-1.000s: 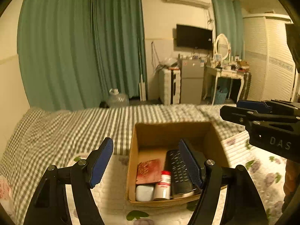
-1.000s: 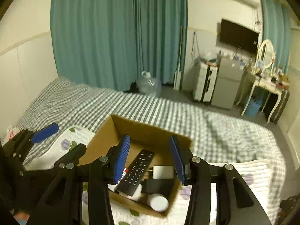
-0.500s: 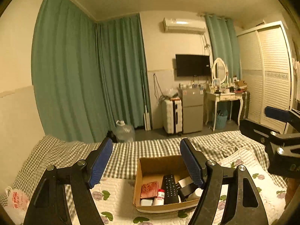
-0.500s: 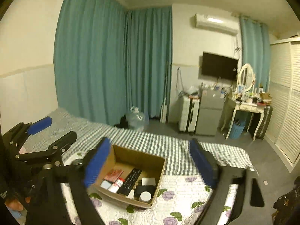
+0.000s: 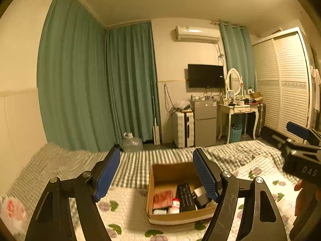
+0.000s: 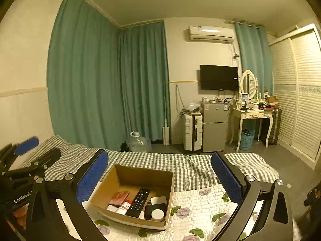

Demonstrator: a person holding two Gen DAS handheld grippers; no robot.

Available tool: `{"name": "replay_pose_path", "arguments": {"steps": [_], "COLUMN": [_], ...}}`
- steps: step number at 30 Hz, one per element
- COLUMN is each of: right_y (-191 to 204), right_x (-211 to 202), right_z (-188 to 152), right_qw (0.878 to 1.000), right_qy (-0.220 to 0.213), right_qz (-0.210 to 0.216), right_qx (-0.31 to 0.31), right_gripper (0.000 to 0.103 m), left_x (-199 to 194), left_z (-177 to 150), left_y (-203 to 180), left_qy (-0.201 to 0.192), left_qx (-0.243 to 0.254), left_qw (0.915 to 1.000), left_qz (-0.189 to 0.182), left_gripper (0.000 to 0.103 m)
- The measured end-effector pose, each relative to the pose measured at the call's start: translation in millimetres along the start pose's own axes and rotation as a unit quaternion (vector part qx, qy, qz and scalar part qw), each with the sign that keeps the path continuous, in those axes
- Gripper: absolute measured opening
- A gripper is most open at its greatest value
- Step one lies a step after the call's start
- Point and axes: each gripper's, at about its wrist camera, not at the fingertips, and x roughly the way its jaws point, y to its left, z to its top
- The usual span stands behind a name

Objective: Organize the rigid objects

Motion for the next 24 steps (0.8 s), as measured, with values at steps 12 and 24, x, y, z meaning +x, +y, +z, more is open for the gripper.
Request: {"name": "replay_pose_path", "arguments": {"steps": [12,24], "right_y": [7,8], "right_x": [57,57], "right_z": [-74,-80], "right_qw": [0.998,0.997], "right_qy": [0.062,0.066], "right_qz": [-0.018,-0.022], "right_qx": [-0.022,-0.022], "right_gripper": [0.103,0.103], "left_x": [36,39], "left_z": [-65,-67], "left_y": [-4,3], "left_qy": [0.056,0.062], "left_qx": [0.009,-0.007], "left_qw": [0.9984,0.9981], "left_qz": [0.002,0.005], "left_gripper": [0.078,0.078]}}
